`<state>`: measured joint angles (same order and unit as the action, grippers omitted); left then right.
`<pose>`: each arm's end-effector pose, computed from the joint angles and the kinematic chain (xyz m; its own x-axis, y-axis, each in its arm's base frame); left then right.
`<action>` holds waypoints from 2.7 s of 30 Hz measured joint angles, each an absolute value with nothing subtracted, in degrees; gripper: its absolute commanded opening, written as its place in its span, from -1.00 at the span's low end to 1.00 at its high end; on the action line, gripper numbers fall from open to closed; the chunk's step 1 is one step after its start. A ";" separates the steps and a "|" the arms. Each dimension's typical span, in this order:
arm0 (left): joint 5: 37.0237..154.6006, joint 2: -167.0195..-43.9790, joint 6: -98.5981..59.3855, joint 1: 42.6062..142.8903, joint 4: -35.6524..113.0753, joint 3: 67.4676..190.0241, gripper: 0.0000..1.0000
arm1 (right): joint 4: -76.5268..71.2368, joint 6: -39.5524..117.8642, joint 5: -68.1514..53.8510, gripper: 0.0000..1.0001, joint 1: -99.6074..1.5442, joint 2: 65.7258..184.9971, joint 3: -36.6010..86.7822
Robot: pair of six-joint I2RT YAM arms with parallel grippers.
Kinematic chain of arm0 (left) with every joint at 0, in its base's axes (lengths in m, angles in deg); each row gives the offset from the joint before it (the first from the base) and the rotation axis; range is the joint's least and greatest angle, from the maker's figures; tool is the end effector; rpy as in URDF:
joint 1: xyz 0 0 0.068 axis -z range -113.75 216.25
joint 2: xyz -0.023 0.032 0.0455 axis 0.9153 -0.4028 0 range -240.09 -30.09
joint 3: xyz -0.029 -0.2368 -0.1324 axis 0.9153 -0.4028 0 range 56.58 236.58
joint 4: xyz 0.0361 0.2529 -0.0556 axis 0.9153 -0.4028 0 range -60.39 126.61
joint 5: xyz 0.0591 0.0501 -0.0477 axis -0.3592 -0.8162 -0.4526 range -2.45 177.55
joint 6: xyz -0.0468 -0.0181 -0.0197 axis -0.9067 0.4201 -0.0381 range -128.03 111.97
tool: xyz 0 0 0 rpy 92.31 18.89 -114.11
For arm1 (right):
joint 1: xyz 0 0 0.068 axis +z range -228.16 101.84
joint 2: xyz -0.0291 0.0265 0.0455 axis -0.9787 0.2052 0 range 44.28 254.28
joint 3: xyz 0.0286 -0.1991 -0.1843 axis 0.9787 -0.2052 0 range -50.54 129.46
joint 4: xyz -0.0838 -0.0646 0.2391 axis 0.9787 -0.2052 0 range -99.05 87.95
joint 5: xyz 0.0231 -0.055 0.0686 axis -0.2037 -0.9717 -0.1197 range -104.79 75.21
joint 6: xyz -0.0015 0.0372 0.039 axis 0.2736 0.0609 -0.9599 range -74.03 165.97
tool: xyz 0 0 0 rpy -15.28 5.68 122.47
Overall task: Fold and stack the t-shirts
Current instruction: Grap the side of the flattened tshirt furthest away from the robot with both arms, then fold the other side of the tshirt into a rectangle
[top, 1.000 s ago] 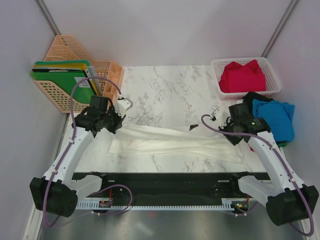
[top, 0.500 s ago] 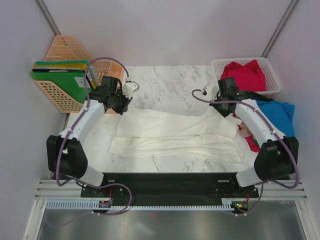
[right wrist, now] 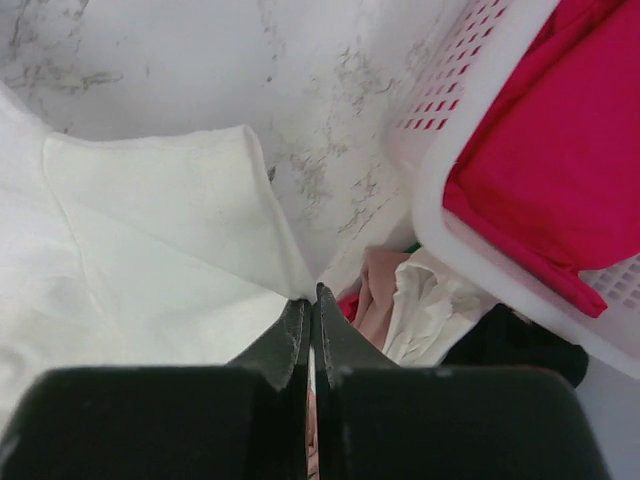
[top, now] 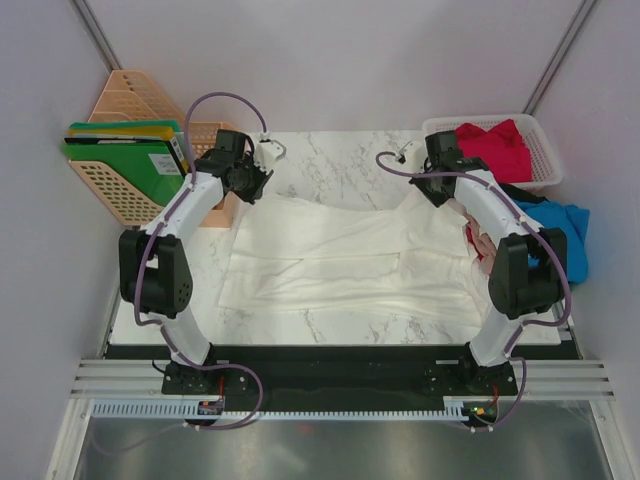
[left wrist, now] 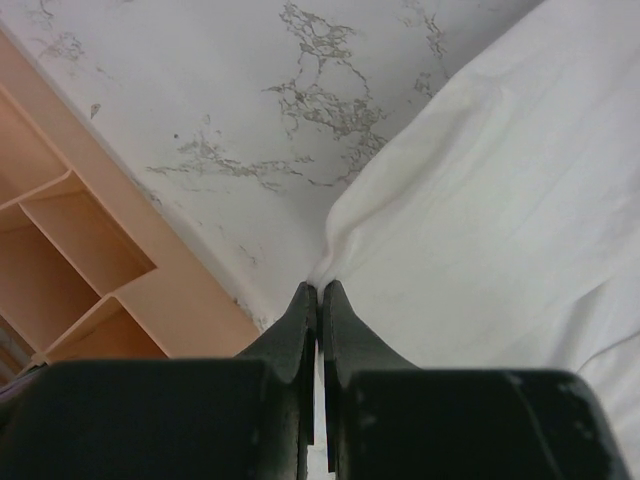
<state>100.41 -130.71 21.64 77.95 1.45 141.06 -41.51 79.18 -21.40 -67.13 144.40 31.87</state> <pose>0.3790 -0.0866 0.2777 -0.4987 0.5961 -0.6293 0.6685 0.7266 0.1586 0.3711 0.0681 0.2642 -0.6194 -0.6751 -0.4007 -0.5595 0.7377 -0.3779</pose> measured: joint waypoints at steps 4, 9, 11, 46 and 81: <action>99.65 -132.63 21.67 77.89 1.58 143.10 -0.96 | -40.88 79.16 -21.60 -1.00 -68.03 146.14 36.20; 99.32 -134.89 21.69 77.84 1.67 148.96 -0.95 | -40.20 78.77 -21.86 -1.00 -68.68 147.98 39.89; 99.15 -135.37 21.69 77.84 1.69 151.08 -0.95 | -40.14 78.61 -21.80 -1.00 -68.71 148.64 40.94; 101.14 -103.81 23.57 77.87 0.69 109.55 -0.96 | -46.80 83.20 -15.59 -1.00 -68.68 122.50 13.51; 101.68 -115.13 23.83 68.07 5.91 115.16 -0.96 | -53.64 89.00 -10.39 -1.00 -68.07 117.38 2.25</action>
